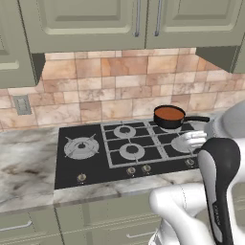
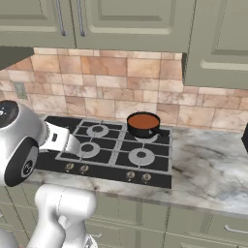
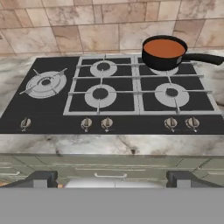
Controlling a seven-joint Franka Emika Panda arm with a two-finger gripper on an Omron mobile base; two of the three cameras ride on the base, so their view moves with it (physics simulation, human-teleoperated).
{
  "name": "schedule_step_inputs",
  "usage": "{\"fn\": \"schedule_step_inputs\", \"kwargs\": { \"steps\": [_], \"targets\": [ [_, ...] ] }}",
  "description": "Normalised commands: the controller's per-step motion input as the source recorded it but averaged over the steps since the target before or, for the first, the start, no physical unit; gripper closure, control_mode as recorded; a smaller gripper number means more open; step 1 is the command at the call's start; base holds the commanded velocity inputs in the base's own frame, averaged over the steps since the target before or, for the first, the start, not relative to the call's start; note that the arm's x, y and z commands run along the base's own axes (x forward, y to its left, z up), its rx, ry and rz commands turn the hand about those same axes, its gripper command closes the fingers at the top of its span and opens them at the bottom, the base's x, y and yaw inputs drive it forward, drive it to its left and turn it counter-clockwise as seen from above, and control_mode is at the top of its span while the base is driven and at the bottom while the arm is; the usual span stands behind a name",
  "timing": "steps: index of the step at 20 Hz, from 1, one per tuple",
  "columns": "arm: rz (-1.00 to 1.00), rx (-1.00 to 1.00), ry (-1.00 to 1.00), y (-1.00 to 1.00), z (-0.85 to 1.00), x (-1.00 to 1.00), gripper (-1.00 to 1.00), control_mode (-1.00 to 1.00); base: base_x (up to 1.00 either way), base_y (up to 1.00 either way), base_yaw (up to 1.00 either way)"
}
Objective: Retrieve the steak from the fridge and place it on the saucepan with marinade on the stove.
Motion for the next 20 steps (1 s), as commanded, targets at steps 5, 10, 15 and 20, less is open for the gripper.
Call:
{"fn": "schedule_step_inputs", "kwargs": {
  "steps": [5, 10, 15, 20],
  "targets": [
    [0.00, 0.00, -0.01, 0.00, 0.00, -0.41, -1.00, -1.00, 0.00, 0.00, 0.00],
    [0.00, 0.00, 0.00, 0.00, 0.00, -0.30, -1.00, -1.00, 0.00, 0.00, 0.00],
    [0.00, 0.00, 0.00, 0.00, 0.00, 0.00, -1.00, 1.00, 0.00, 0.00, 0.00],
    [0.00, 0.00, 0.00, 0.00, 0.00, 0.00, -1.00, 1.00, -0.12, 0.00, 0.00]
  ]
}}
